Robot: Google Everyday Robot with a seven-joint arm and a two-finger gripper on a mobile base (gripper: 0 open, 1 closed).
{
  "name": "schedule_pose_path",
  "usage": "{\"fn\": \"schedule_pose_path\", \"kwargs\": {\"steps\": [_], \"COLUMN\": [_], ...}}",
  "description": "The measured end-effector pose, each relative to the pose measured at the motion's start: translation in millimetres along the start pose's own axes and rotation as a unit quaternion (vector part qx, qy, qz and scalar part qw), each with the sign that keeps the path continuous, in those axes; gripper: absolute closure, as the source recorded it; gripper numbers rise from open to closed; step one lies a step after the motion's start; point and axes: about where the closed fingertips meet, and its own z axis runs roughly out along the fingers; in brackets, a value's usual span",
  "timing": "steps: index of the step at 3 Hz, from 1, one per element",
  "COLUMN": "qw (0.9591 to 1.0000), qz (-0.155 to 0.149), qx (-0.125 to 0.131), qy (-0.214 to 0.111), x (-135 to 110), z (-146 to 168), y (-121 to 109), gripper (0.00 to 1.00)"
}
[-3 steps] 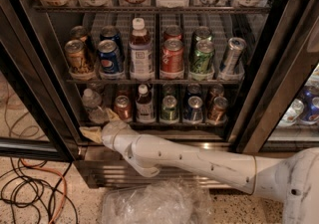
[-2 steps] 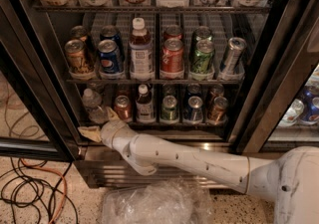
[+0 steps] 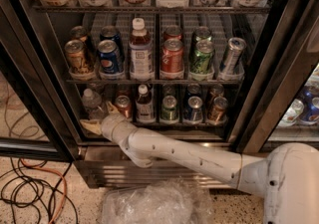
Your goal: Pick water bottle from bottom shelf of fridge
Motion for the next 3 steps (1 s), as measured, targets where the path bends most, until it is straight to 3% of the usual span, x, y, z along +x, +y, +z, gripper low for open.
{"fn": "schedule_pose_path", "kwargs": {"steps": [2, 3], "qw": [0.9992, 0.9990], "qz": [-0.030, -0.023], "qx": [0.009, 0.020], "qy": [-0.026, -0.034], "x": [-14, -11], "z": [29, 35], "y": [-20, -19], "gripper": [0.25, 0.43]}}
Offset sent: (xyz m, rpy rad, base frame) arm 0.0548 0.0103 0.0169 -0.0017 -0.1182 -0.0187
